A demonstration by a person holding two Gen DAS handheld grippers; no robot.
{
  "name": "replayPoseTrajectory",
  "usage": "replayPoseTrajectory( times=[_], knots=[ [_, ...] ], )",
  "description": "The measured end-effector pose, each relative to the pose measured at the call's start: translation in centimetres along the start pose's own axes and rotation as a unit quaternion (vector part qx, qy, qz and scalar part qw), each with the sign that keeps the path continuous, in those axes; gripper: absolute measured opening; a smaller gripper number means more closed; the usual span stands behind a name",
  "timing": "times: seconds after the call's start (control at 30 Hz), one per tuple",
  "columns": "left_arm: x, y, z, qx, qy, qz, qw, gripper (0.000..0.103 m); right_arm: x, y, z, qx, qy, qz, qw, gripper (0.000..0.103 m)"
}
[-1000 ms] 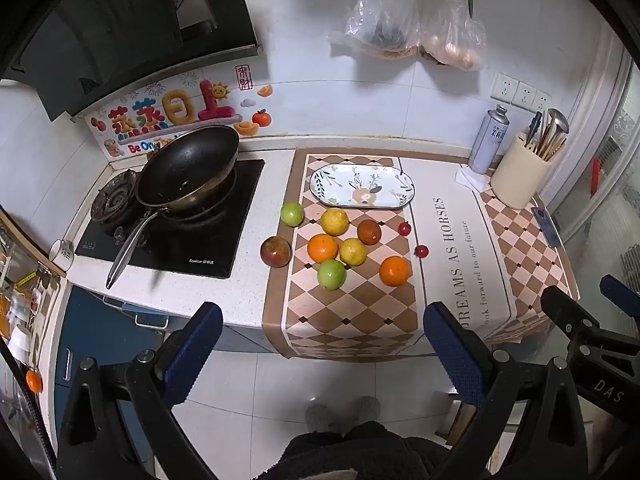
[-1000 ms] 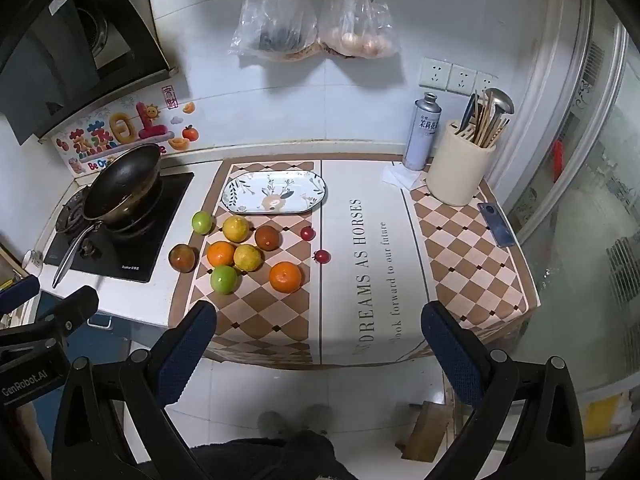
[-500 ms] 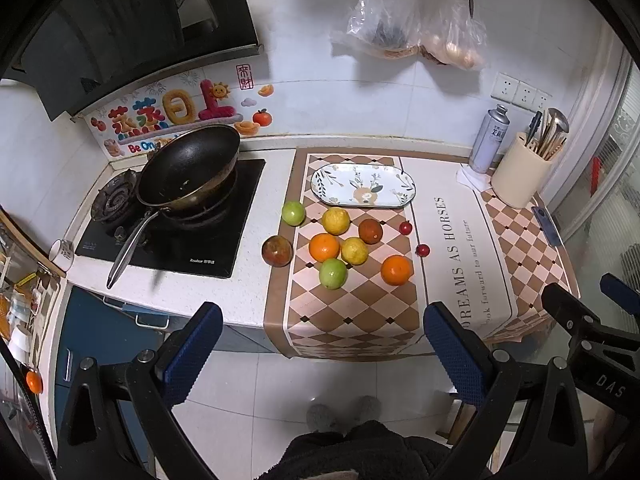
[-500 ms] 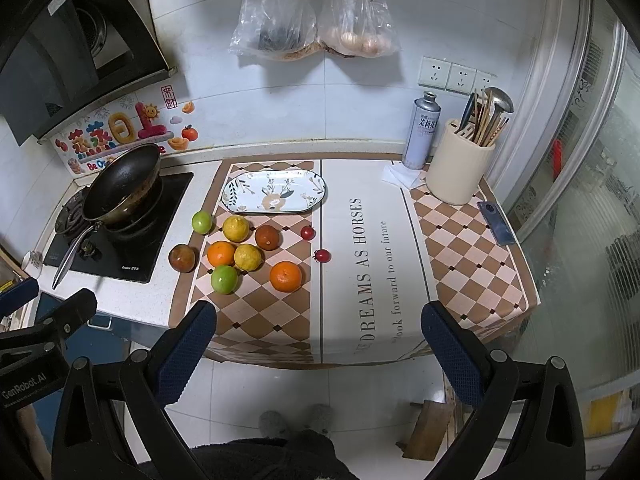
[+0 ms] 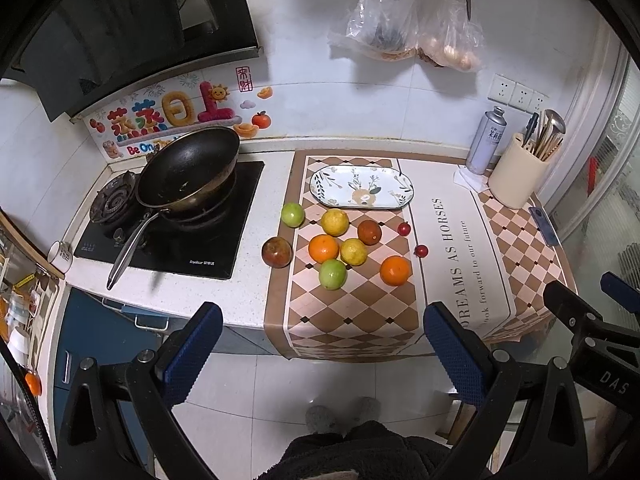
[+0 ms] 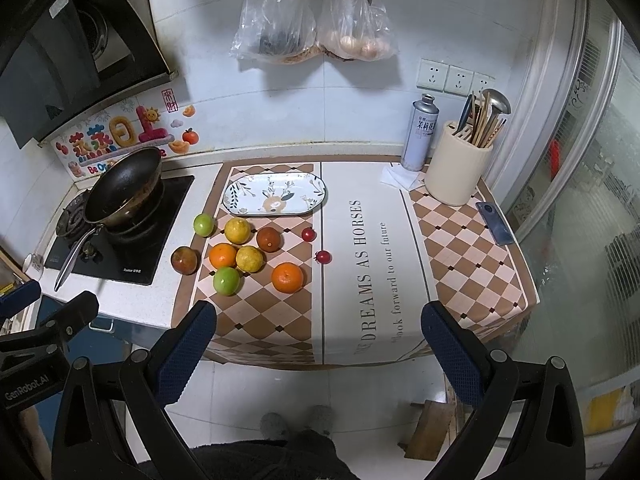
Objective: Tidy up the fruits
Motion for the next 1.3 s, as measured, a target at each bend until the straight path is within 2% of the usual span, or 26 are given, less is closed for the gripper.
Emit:
replayPoseTrajectory(
  times=[0.17,1.3],
  knots=[
    [-0.1,0.1,0.0,0.000,-0.001,-0.001,1.0000,0.103,0.3,-1.6,0.3,0.001,0.002,0.004,1.000,0.103],
    [-0.3,-1.2,0.4,0.010,0.000,-0.004,0.9999,0.103,0.5,-2.5,-0.1,0.005,0.007,0.008,1.000,0.103]
  ],
)
Point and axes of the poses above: each gripper's, at about its wrist camera, not at the fingertips, and y roughly the way its jaws point, x to its right, z to its top, the point moved 4 cm from there along y, roughly the way its jaws point, and after that the axes turned 1 degree about x, right-handed, at the moved point
